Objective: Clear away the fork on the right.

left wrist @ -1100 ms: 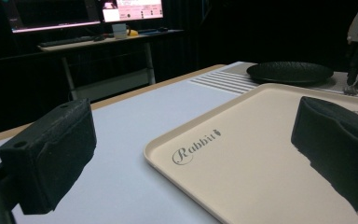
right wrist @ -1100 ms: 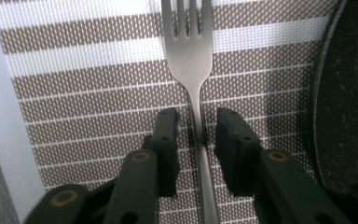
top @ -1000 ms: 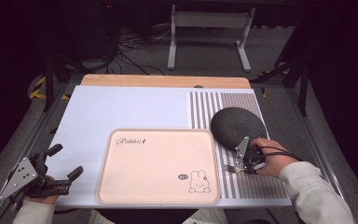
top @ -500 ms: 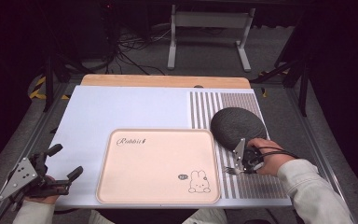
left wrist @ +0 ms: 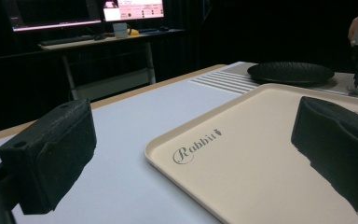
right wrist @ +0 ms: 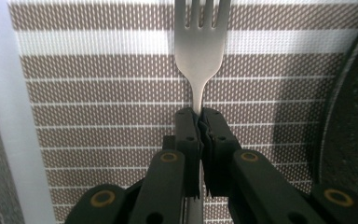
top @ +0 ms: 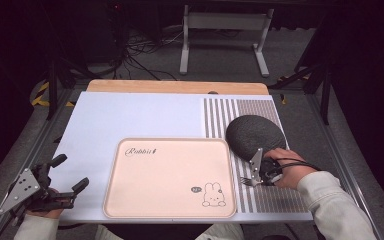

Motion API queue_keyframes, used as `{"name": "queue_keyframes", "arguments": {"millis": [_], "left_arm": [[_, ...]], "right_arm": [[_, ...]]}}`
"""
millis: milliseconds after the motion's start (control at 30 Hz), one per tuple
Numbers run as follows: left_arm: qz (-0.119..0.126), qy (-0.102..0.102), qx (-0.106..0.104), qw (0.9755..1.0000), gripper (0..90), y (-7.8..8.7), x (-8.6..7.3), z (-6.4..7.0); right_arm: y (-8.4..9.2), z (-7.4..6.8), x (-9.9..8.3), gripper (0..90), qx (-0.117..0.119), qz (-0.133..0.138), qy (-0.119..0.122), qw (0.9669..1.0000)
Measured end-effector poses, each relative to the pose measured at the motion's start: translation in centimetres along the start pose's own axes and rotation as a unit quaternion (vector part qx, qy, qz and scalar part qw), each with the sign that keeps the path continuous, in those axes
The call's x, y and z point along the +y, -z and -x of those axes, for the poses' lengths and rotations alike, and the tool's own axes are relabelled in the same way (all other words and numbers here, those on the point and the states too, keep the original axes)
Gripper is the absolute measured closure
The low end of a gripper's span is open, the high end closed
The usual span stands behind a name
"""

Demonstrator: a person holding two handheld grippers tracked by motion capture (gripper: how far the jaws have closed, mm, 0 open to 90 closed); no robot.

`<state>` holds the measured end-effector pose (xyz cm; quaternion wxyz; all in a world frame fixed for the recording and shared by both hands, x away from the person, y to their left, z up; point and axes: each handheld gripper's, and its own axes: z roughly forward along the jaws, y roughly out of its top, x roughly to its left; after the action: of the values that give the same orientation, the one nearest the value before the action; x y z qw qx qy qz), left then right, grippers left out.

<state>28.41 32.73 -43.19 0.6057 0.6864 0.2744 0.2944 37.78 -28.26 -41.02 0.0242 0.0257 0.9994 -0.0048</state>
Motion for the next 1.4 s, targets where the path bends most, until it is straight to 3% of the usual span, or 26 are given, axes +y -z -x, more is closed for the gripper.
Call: {"name": "queue_keyframes", "arguments": {"millis": [400,667,1033,1400], "left_arm": [[0.0,0.0,0.0,1.0,0.7,0.0,0.0,0.0],[-0.001,-0.001,0.0,1.0,0.7,0.0,0.0,0.0],[-0.002,-0.003,-0.002,1.0,0.7,0.1,0.1,0.0],[-0.001,-0.004,-0.002,1.0,0.7,0.1,0.1,0.0]], "right_arm": [[2.1,0.0,-0.1,86.8,-0.01,0.029,-0.014,0.9994],[4.1,0.0,0.1,86.8,-0.028,0.059,-0.018,0.9977],[6.6,-0.2,0.6,86.8,-0.06,0.109,-0.027,0.9919],[8.8,-0.1,1.7,86.8,-0.085,0.144,-0.011,0.9859]]}}
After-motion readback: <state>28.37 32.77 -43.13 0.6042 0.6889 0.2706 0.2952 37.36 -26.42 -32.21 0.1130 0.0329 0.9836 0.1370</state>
